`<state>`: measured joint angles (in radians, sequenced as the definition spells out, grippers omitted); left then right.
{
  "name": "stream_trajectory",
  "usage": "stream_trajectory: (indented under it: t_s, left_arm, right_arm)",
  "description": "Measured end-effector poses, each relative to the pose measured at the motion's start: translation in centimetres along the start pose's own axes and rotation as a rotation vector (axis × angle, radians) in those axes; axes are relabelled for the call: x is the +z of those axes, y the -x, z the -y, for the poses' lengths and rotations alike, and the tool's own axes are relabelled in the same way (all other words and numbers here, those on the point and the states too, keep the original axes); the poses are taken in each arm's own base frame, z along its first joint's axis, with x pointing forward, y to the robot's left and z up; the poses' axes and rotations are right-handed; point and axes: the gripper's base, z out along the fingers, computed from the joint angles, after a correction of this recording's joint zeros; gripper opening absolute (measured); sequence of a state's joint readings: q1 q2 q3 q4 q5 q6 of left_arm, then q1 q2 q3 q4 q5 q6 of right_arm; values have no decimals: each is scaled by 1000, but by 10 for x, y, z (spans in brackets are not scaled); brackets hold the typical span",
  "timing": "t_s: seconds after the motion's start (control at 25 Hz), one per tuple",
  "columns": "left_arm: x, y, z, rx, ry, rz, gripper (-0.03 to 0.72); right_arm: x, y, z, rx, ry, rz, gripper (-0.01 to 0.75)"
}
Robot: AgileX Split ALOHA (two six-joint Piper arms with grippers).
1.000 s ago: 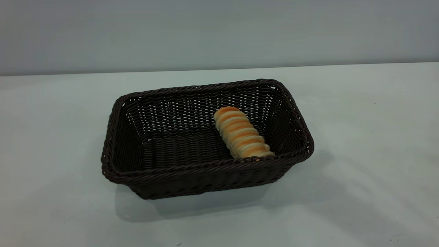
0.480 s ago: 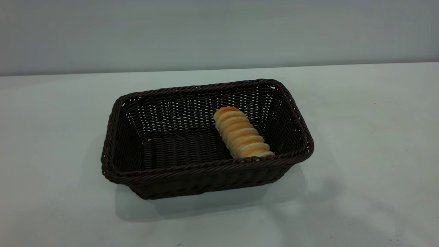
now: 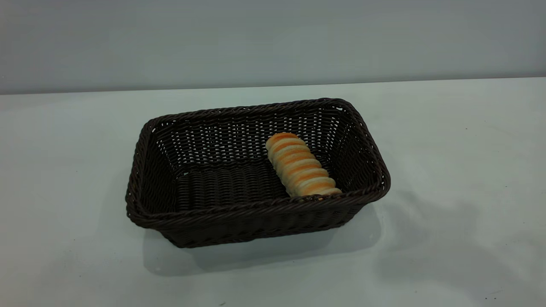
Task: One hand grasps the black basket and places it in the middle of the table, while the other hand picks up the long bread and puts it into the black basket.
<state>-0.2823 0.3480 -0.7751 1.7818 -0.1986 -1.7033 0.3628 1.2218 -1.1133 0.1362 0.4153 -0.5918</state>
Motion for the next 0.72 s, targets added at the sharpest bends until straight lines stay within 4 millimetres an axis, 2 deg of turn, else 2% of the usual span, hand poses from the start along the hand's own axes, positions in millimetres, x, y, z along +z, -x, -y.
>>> stream_trajectory:
  t_s: [0.16,0.28,0.4,0.6,0.72]
  left_arm:
    - [-21,-1,1,-51,12,40,545]
    - [-32,-26,3,-105,10,-1,544]
    - [-37,-64,8,-174,1,-102,544]
    - [-43,-121,17,-247,-31,-277,544]
    - [-48,-139,24,-285,-77,-346,544]
  right_arm:
    - [-10,-5,-2,170,86,-176,307]
    - [-15,-17,-11,221,157,-326,305]
    - [-24,-26,-17,261,186,-407,305]
    - [-57,-51,-25,277,141,-475,301]
    - [-83,-69,-31,280,91,-505,295]
